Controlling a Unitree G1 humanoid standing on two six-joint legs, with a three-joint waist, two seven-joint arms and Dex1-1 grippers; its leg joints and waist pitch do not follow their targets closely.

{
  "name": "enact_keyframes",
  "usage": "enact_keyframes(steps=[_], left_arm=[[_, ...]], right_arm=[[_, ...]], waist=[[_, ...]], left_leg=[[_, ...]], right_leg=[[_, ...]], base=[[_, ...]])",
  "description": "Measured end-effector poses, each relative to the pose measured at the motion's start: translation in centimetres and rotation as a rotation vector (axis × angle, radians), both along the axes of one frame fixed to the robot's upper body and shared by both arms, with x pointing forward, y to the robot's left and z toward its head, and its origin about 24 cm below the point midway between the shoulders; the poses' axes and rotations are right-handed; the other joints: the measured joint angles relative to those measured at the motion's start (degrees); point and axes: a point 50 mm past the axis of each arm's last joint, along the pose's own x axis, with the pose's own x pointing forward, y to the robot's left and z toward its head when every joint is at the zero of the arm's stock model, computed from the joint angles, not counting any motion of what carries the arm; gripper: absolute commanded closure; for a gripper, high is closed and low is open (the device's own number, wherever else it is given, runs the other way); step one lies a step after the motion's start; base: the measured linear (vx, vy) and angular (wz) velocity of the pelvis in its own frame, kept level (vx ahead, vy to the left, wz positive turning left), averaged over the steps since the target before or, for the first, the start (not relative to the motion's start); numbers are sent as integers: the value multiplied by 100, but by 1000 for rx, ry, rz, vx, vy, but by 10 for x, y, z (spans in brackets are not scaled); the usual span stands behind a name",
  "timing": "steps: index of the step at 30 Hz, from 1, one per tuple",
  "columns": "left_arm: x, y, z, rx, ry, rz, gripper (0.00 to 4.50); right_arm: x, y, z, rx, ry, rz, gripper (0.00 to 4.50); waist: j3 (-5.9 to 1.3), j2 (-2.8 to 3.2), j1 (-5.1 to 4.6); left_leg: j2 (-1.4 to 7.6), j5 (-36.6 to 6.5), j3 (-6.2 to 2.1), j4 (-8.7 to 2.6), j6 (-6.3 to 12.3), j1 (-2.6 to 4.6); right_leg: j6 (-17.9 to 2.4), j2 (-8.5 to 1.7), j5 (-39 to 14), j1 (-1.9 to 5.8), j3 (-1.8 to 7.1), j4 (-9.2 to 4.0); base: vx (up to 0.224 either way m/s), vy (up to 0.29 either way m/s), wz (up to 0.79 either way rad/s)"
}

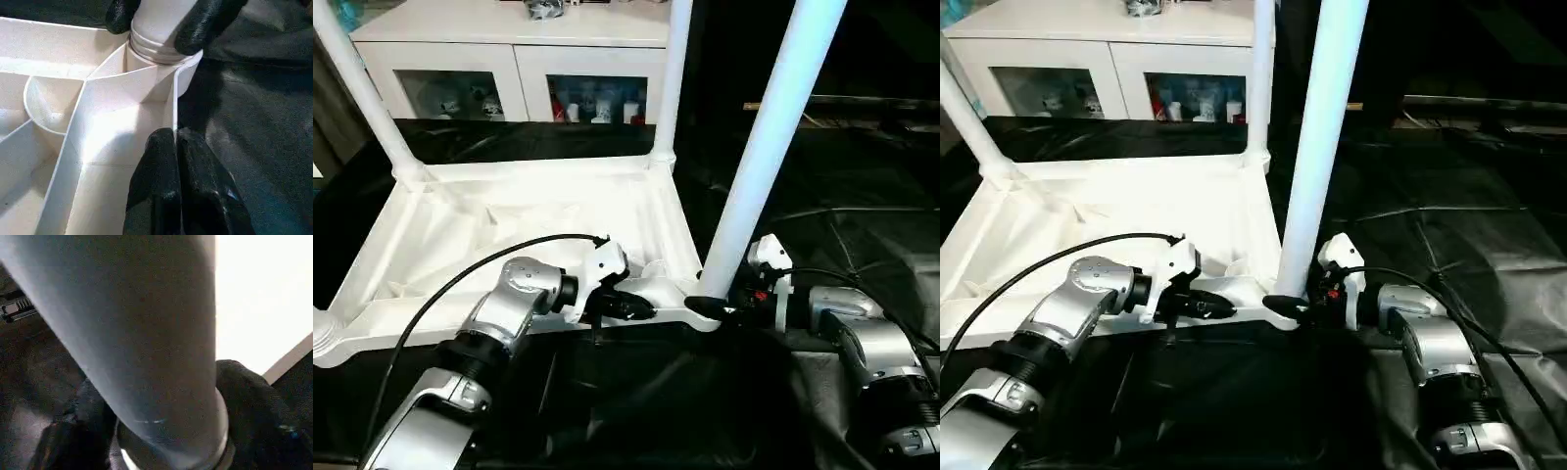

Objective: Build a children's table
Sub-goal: Rotate leg to tighten

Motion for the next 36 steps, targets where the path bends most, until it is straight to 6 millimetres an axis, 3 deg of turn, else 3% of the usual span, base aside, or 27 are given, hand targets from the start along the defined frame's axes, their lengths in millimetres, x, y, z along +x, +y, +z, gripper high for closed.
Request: enact_keyframes(steps=[5,9,12,15,20,21,28,36], left_arm=[[0,-2,0,-2,0,-4,450],[4,-8,-4,-3,-26,74,450],[15,-20,-5,8,-67,218,450],[20,-35,-6,11,-82,305,450],[21,-44,-9,14,-83,359,450],[21,-44,-9,14,-82,359,450],[16,-41,-8,4,-67,284,450],[5,-17,-2,7,-32,87,450]], right_arm=[[-3,1,-1,3,5,1,187],[1,2,-6,5,-13,-128,191],[18,13,-13,21,-46,-402,192],[29,21,-15,27,-53,-603,193],[34,29,-18,20,-65,-720,193],[33,29,-19,23,-68,-721,137],[22,16,-17,44,-67,-557,76],[2,-7,-6,-30,-52,-158,76]], waist=[[0,0,55],[-1,-1,66],[-2,-9,-40],[-3,-12,-85],[-6,-14,-133],[-7,-12,-141],[-6,-10,-129],[-4,-5,-60]], left_leg=[[0,8,0,0,13,1],[0,2,0,7,0,14],[-3,2,0,13,-4,29],[-8,3,-1,12,-5,40],[-10,2,-1,6,-5,74],[-11,2,-2,4,-5,77],[-12,2,-3,-12,-5,80],[-2,6,-1,-31,1,44]], right_leg=[[0,0,0,0,0,1],[-2,0,2,7,4,11],[-11,-1,7,17,9,14],[1,-2,0,29,14,4],[12,-2,-6,63,14,-9],[13,-2,-7,68,14,-11],[-1,-2,2,77,13,-13],[9,5,-9,34,4,-12]], base=[[0,0,0],[0,0,0],[0,0,0],[0,0,0],[0,0,0],[0,0,0],[0,0,0],[0,0,0]])
